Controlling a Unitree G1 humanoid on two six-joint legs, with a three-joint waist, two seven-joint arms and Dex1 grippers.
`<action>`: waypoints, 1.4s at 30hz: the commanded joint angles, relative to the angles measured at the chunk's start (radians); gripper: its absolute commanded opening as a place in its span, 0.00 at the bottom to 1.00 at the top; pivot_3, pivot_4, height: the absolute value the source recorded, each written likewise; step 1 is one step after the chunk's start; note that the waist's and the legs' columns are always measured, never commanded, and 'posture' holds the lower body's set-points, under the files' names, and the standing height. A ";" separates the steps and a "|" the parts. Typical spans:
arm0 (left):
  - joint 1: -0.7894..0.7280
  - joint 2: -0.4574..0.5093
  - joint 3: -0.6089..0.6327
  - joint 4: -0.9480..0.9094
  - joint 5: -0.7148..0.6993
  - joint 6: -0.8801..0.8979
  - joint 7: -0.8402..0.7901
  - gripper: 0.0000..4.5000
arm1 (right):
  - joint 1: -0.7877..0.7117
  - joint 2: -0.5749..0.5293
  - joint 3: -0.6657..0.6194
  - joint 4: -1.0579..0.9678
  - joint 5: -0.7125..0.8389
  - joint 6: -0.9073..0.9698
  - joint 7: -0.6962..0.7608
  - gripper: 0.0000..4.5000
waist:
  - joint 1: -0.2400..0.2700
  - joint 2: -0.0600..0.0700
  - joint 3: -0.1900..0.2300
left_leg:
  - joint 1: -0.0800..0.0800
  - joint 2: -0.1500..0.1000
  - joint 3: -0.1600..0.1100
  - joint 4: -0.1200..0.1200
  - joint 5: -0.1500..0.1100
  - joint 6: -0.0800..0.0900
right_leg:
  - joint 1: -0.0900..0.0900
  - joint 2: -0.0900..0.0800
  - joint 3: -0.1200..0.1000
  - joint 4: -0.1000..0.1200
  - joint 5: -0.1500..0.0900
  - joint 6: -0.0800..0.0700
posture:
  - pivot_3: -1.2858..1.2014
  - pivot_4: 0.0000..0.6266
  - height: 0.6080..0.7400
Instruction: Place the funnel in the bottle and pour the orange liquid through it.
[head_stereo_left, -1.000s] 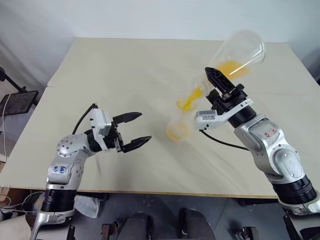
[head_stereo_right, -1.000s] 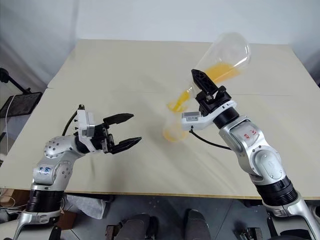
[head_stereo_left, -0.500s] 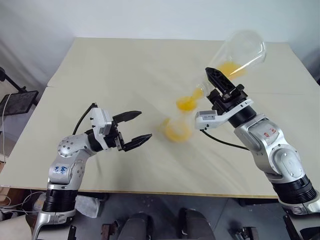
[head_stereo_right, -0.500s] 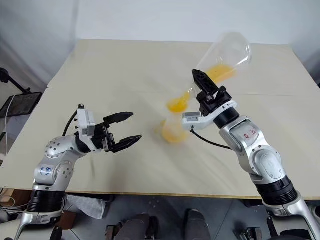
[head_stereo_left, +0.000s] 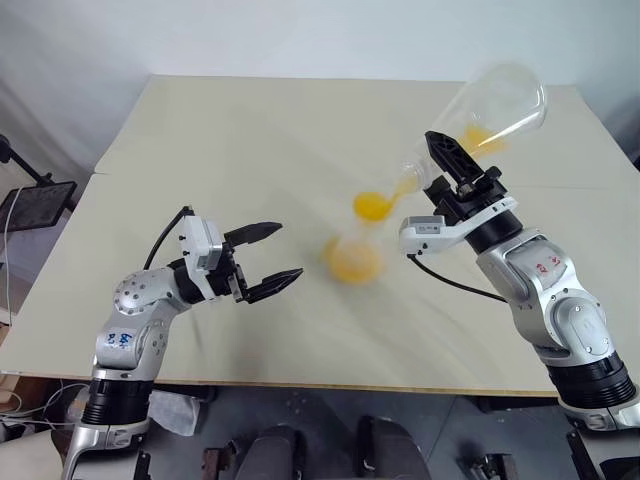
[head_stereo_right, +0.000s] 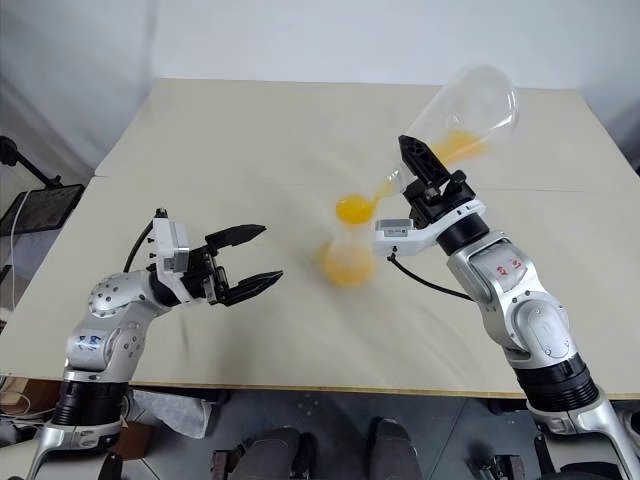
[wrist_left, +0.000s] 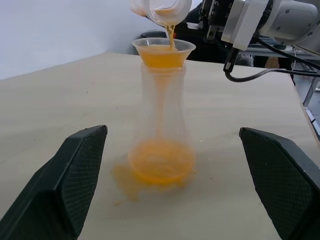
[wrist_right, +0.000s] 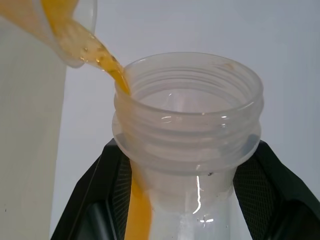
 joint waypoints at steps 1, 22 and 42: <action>0.009 0.011 0.018 -0.047 -0.022 -0.008 -0.005 1.00 | -0.005 -0.003 -0.033 -0.040 -0.009 -0.004 -0.023 0.54 | 0.000 0.000 0.000 | 0.000 0.000 0.000 0.000 0.000 0.000 | 0.000 0.000 0.000 0.000 0.000 0.000 | 0.52 0.24 1.00; 0.040 0.016 0.040 -0.063 -0.021 -0.007 0.004 1.00 | -0.032 -0.005 -0.021 -0.022 -0.034 -0.042 -0.030 0.54 | 0.000 0.000 0.000 | 0.000 0.000 0.000 0.000 0.000 0.000 | 0.000 0.000 0.000 0.000 0.000 0.000 | 0.52 0.24 1.00; 0.080 0.054 0.065 -0.057 -0.016 -0.032 -0.024 1.00 | -0.043 -0.009 -0.023 -0.016 -0.049 -0.074 -0.037 0.54 | -0.001 0.000 0.000 | 0.000 0.000 0.000 0.000 0.000 0.000 | 0.000 0.000 0.000 0.000 0.000 0.000 | 0.52 0.24 1.00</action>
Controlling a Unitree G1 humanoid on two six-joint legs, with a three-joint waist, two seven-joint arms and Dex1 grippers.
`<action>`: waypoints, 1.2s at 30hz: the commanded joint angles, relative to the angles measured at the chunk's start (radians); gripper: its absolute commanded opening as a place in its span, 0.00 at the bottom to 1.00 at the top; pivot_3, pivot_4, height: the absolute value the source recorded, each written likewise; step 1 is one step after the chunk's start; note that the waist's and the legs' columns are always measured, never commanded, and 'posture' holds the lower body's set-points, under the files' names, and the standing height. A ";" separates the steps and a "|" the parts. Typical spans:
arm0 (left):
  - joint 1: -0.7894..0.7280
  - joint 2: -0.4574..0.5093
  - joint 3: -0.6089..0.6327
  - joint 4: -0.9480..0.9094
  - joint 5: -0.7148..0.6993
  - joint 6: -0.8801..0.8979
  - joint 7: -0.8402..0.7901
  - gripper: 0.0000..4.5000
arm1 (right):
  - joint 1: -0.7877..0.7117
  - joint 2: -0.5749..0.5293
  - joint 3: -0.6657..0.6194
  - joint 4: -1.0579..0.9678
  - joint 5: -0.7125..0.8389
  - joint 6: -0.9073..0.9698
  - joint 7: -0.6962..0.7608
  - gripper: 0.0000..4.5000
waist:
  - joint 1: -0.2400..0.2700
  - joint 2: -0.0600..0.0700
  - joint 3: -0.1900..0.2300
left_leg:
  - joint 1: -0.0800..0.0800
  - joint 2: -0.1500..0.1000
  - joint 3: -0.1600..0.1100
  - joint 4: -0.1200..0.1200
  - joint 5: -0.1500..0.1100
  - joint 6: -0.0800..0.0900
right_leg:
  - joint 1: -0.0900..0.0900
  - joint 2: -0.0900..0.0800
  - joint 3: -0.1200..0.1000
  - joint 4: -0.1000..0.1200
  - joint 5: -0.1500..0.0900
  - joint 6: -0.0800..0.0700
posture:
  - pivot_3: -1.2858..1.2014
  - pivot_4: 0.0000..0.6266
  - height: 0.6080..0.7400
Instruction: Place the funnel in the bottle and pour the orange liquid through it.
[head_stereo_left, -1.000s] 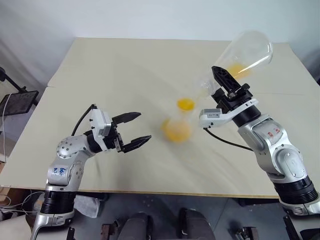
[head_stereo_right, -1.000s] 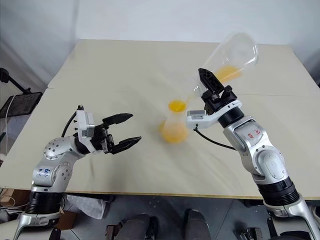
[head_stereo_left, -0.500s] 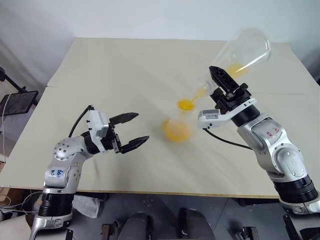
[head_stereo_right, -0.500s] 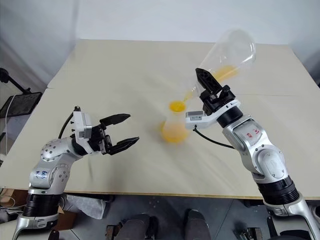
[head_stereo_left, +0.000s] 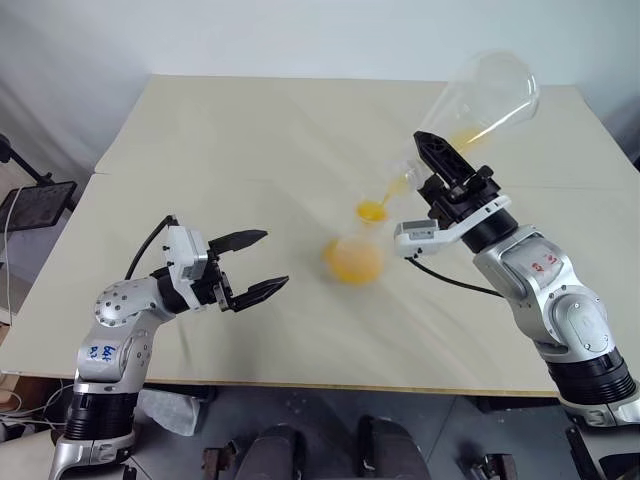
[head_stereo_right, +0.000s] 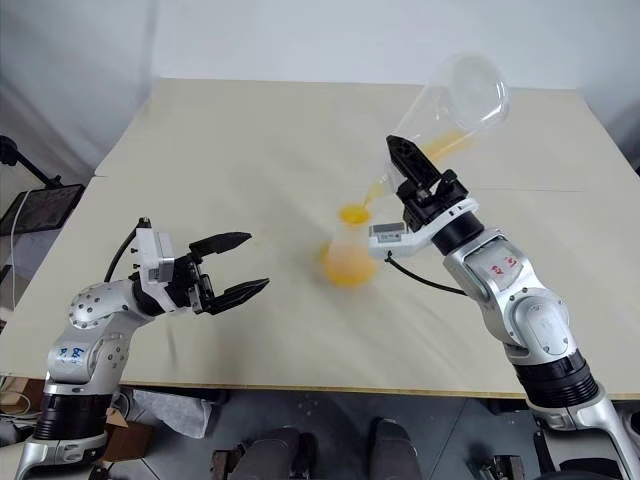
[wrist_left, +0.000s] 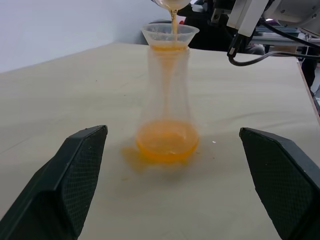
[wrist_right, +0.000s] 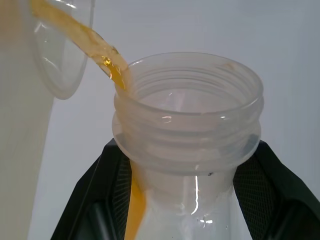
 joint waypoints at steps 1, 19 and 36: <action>0.009 0.013 0.018 -0.028 -0.017 -0.014 -0.004 1.00 | -0.023 -0.007 -0.023 -0.022 0.000 -0.005 -0.018 0.54 | 0.000 0.000 0.000 | 0.000 0.000 0.000 0.000 0.000 0.000 | 0.000 0.000 0.000 0.000 0.000 0.000 | 0.52 0.24 1.00; 0.009 0.003 0.011 -0.031 -0.020 -0.011 0.004 1.00 | -0.037 -0.019 -0.009 -0.020 -0.024 -0.032 -0.030 0.54 | 0.000 0.000 0.000 | 0.000 0.000 0.000 0.000 0.000 0.000 | 0.000 0.000 0.000 0.000 0.000 0.000 | 0.52 0.24 1.00; -0.003 -0.010 -0.003 -0.024 -0.017 -0.016 0.003 1.00 | -0.028 -0.018 -0.018 -0.026 -0.030 -0.034 -0.030 0.54 | 0.000 0.000 0.000 | 0.000 0.000 0.000 0.000 0.000 0.000 | 0.000 0.000 0.000 0.000 0.000 0.000 | 0.52 0.24 1.00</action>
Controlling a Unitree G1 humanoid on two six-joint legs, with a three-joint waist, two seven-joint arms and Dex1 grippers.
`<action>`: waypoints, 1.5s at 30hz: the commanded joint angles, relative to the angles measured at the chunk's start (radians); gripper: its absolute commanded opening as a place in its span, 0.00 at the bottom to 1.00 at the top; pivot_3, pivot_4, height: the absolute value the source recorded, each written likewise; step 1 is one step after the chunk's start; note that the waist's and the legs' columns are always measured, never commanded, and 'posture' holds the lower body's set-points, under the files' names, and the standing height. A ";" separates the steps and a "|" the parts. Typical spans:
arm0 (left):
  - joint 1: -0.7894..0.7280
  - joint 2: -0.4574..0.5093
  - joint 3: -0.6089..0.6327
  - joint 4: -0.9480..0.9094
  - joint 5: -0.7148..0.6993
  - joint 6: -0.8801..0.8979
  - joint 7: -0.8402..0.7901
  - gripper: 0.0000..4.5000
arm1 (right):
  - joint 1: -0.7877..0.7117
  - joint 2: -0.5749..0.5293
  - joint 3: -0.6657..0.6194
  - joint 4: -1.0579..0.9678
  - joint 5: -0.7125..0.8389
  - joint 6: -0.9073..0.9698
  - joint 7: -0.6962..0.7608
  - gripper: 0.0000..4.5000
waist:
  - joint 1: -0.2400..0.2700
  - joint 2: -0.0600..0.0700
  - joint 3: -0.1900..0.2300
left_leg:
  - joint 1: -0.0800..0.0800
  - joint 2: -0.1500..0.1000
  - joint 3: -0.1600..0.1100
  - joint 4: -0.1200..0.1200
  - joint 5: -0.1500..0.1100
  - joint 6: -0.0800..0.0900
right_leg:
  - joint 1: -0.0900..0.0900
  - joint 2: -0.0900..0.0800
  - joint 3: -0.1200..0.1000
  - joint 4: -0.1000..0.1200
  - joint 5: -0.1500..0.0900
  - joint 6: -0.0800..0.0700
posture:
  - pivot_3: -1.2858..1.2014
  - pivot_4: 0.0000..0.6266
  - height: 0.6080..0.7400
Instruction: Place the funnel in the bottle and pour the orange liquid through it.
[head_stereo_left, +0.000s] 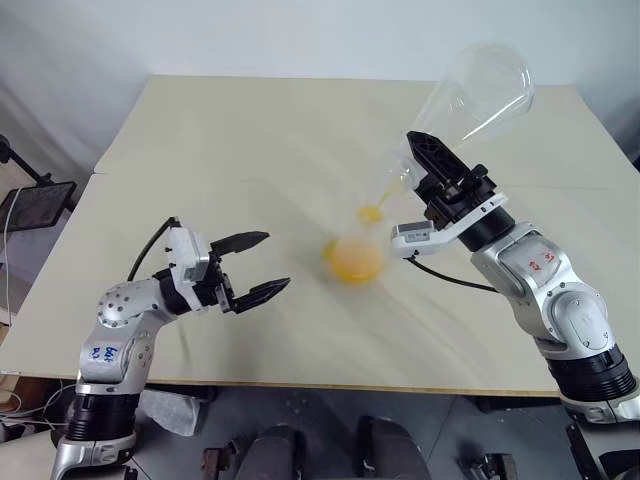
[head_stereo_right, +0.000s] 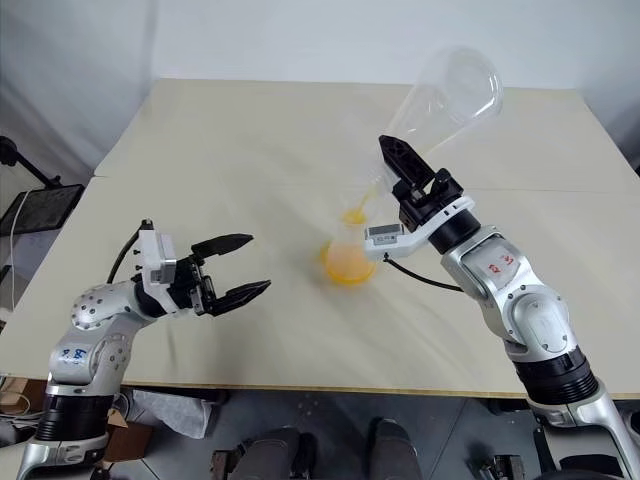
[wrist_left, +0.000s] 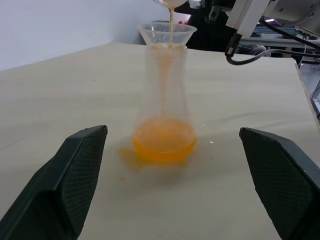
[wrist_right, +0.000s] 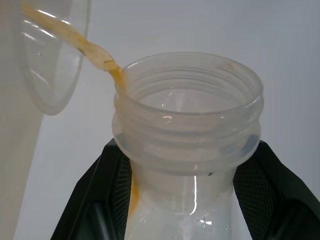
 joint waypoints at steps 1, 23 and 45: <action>-0.008 -0.003 0.004 -0.022 -0.016 -0.017 -0.003 1.00 | -0.008 -0.016 -0.026 -0.028 -0.007 -0.009 -0.028 0.54 | 0.000 0.000 0.000 | 0.000 0.000 0.000 0.000 0.000 0.000 | 0.000 0.000 0.000 0.000 0.000 0.000 | 0.52 0.24 1.00; -0.051 0.018 0.019 0.026 -0.011 -0.024 -0.022 1.00 | 0.053 0.154 -0.134 -0.140 0.435 0.174 0.221 0.54 | 0.002 0.000 0.000 | 0.000 0.000 -0.001 0.000 0.000 0.000 | 0.001 0.000 0.000 0.000 0.000 0.000 | 0.52 0.24 1.00; -0.075 0.043 0.010 0.039 -0.019 0.004 -0.053 1.00 | 0.039 0.233 -0.651 0.158 1.175 0.696 0.329 0.54 | 0.000 0.001 0.000 | 0.001 -0.001 0.000 -0.001 0.000 0.000 | 0.000 -0.001 0.000 0.001 0.000 0.000 | 0.52 0.24 1.00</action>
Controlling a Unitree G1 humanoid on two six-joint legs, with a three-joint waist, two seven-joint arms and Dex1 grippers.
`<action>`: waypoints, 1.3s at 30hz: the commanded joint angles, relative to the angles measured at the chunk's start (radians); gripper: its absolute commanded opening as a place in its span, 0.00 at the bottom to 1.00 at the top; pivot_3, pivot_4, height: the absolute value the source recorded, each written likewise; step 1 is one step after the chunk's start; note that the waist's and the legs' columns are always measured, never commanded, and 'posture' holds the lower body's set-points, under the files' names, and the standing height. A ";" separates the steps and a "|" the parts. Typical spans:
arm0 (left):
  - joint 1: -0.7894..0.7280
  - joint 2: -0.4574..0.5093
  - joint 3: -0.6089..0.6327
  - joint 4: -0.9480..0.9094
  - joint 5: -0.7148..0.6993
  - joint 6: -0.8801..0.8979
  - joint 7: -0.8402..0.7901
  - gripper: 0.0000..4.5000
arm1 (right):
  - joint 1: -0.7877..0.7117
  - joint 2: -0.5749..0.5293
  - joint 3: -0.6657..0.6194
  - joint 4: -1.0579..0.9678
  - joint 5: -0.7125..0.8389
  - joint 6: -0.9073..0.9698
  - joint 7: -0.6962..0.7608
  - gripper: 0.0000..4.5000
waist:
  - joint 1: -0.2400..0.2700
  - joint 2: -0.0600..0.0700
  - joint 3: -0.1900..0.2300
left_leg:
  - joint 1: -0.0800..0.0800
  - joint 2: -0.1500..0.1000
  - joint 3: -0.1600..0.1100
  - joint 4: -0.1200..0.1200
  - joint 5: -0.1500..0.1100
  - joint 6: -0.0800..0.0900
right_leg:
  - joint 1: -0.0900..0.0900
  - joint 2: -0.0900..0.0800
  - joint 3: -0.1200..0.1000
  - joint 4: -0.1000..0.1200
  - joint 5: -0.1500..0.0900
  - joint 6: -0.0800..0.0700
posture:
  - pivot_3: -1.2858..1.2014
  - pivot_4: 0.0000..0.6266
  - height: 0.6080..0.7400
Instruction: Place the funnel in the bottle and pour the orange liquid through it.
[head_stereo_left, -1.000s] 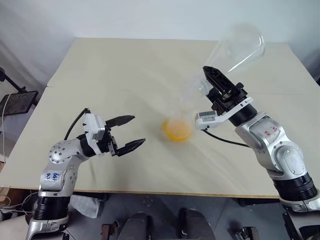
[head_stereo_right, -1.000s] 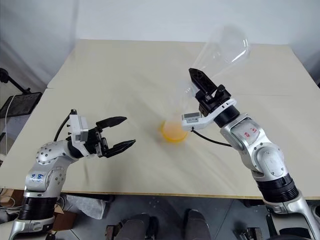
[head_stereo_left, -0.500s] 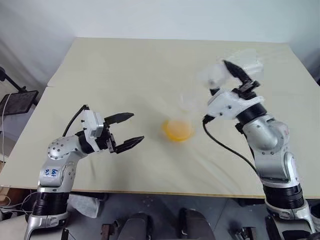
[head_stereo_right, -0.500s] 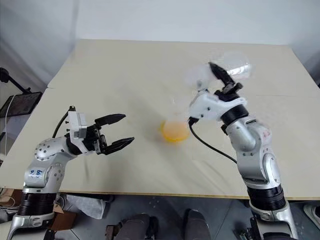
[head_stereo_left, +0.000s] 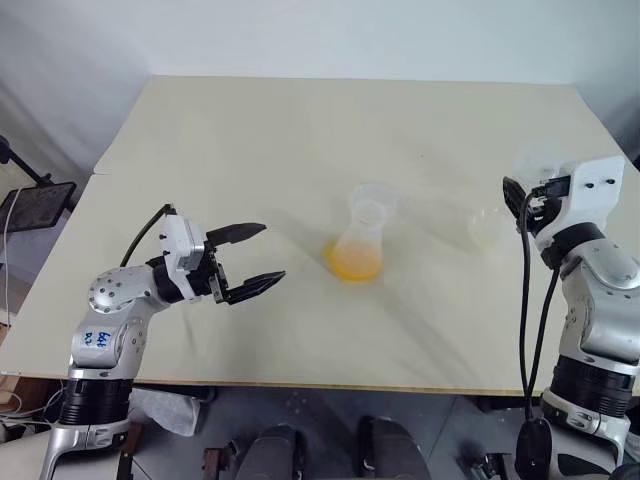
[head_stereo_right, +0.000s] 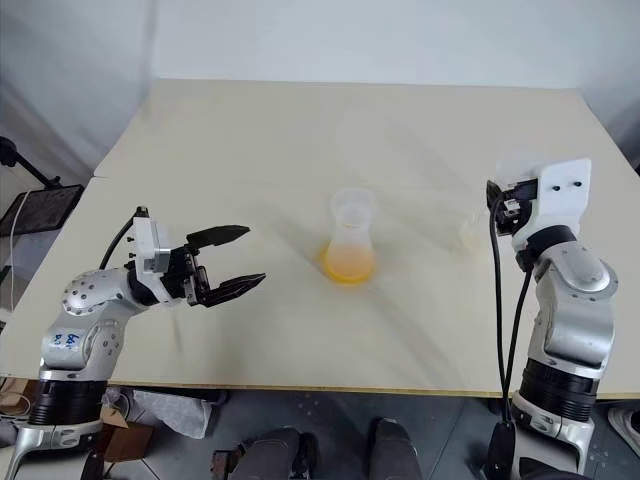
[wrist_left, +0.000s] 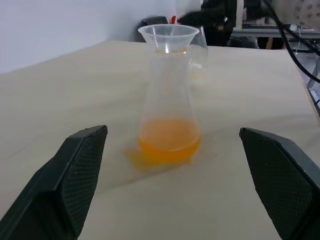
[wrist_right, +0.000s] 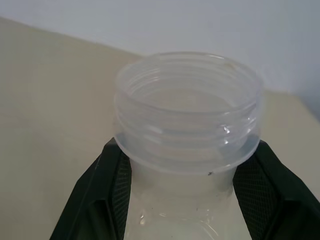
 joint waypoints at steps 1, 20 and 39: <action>-0.003 0.000 0.007 -0.015 -0.019 0.000 -0.001 1.00 | -0.008 -0.033 -0.024 0.014 0.064 -0.026 -0.007 0.54 | 0.000 0.000 0.000 | 0.000 0.000 0.000 0.000 0.000 0.000 | 0.000 0.000 0.000 0.000 0.000 0.000 | 0.52 0.24 1.00; 0.024 0.029 0.024 -0.016 -0.005 -0.008 -0.021 1.00 | 0.121 -0.196 -0.121 -0.027 0.311 -0.094 0.087 0.99 | 0.005 0.000 0.000 | 0.000 0.000 0.000 0.000 0.000 0.000 | 0.001 -0.001 0.001 -0.001 0.000 0.000 | 0.52 0.24 1.00; 0.146 0.128 0.072 -0.020 -0.001 -0.022 -0.052 1.00 | 0.674 -0.241 -0.236 -0.360 0.667 -0.168 0.559 0.99 | 0.024 0.000 0.000 | 0.001 0.002 -0.001 -0.001 0.000 0.000 | 0.004 -0.004 0.006 -0.006 0.000 0.000 | 0.52 0.24 1.00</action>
